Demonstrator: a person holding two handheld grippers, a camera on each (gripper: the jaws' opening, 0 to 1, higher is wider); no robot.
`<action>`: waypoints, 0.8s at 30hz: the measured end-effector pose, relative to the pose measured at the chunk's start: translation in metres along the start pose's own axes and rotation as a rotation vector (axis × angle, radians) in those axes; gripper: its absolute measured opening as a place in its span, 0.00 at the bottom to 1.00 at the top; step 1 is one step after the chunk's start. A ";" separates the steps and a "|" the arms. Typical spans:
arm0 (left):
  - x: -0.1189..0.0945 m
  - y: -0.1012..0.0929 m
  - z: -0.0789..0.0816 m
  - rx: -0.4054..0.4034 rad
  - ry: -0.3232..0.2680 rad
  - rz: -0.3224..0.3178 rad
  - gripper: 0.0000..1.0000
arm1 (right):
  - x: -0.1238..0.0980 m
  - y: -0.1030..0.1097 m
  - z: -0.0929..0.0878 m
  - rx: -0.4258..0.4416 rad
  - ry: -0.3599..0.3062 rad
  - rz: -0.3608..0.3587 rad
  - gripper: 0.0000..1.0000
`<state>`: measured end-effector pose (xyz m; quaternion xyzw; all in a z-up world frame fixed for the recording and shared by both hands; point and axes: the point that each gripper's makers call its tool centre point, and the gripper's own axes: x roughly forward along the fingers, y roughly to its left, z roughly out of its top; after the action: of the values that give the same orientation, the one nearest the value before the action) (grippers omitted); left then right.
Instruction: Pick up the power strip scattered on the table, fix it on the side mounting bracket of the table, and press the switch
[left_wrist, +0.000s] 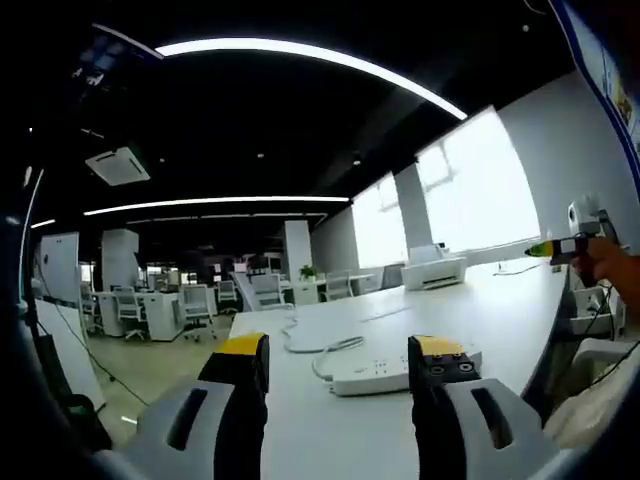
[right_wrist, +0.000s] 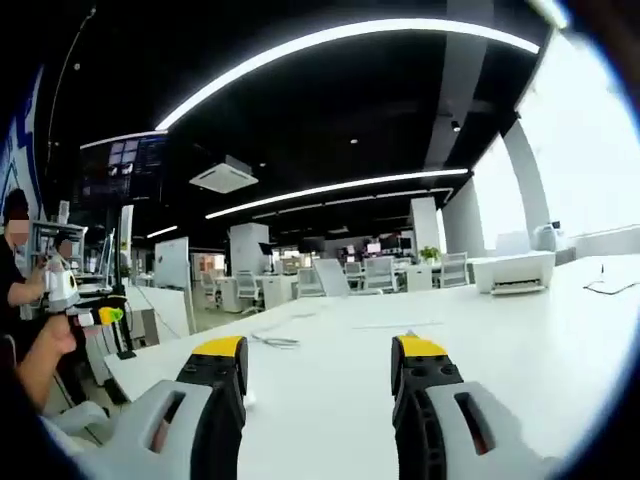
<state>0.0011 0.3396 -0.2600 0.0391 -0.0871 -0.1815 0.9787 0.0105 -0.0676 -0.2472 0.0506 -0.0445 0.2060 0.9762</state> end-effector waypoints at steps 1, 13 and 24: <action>0.000 0.000 0.000 0.000 0.000 0.002 0.60 | 0.000 -0.002 0.000 0.002 -0.001 -0.002 0.54; 0.028 -0.004 -0.015 -0.006 0.042 -0.028 0.60 | 0.026 -0.017 -0.025 0.036 0.067 -0.018 0.54; 0.009 -0.013 -0.006 -0.011 0.040 -0.038 0.60 | 0.005 -0.003 -0.015 0.027 0.035 0.009 0.54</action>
<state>0.0064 0.3244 -0.2657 0.0388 -0.0658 -0.1996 0.9769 0.0178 -0.0666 -0.2615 0.0597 -0.0248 0.2120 0.9751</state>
